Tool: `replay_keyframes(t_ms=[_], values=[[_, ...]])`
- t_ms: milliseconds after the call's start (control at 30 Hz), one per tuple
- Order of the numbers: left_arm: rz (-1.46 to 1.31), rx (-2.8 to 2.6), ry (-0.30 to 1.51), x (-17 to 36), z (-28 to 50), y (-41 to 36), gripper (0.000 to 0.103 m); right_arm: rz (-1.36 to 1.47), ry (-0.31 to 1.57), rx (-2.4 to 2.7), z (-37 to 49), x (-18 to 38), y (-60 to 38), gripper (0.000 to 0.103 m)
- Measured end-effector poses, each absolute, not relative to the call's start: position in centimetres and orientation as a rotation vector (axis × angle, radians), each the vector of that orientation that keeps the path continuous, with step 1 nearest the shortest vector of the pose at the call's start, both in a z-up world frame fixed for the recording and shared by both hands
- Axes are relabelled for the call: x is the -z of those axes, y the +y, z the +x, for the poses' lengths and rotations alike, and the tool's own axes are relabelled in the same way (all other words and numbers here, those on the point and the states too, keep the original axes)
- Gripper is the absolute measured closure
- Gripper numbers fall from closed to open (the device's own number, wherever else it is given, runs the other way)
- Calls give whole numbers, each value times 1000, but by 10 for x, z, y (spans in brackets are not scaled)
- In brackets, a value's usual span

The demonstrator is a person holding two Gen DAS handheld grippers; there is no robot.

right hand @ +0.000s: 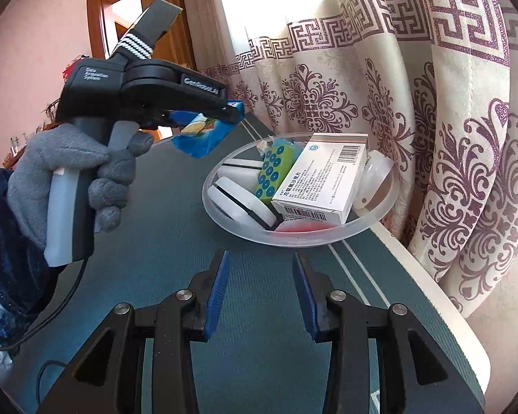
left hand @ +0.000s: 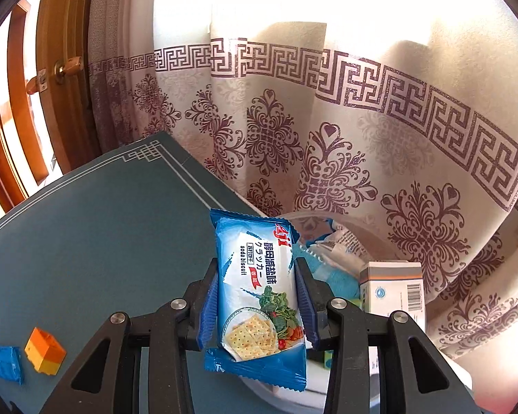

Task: Organize objects
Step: 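Carry the cracker packet into the bowl and open the left tool, then move both tools back to the blue packet and the toy brick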

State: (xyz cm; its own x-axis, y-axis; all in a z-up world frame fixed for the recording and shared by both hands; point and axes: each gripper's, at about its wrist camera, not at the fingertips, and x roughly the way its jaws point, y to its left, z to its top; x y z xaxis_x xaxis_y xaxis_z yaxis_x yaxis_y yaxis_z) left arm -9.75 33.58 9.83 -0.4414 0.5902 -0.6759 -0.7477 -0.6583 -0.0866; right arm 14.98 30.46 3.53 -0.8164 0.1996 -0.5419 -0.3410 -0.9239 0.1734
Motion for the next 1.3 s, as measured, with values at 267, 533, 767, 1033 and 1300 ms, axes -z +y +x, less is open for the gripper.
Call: replay_keyframes(t_ms=[267,533,767,1033,1300], values=[[-892,-2083,313,-84,-115,371,60,-800,413,-2728,146,-33,306,63],[-888,-1967,348,-76,-103,391,52,-825,447,-2712,139,-29,312,63],[-881,-1988,332,-80,-99,381,21,-827,445,-2710,137,-28,313,63],[-894,-2057,298,-88,-102,358,16,-822,447,-2692,137,-28,315,63],[-918,-2156,281,-91,-98,329,4,-838,421,-2688,139,-28,311,63]])
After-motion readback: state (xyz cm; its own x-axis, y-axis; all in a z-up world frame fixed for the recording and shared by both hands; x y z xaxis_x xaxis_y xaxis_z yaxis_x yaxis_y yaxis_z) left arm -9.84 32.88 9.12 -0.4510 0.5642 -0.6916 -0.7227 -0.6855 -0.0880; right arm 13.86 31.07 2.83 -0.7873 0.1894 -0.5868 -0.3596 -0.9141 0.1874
